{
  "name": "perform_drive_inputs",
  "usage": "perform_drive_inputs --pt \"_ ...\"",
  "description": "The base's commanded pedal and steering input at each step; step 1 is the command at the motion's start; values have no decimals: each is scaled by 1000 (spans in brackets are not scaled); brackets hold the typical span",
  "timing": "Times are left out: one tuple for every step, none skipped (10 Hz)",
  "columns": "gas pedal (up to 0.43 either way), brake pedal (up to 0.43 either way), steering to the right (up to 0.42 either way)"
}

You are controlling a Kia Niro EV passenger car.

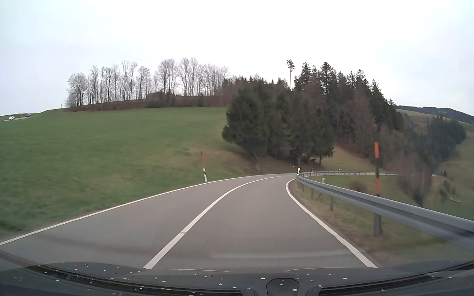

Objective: Follow the waypoints while adhering to traffic rules and regulations

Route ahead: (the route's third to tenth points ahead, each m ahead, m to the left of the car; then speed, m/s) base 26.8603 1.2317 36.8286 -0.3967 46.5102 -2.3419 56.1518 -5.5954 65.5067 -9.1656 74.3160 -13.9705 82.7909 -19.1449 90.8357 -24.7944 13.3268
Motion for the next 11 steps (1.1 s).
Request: perform_drive_inputs --pt "98 0 -12" --pt "98 0 -10" --pt "98 0 -6" --pt "98 0 -5" --pt "98 0 -5" --pt "98 0 0" --pt "98 0 4" --pt "87 0 8" --pt "0 0 15" --pt "0 0 23" --pt "0 0 28"
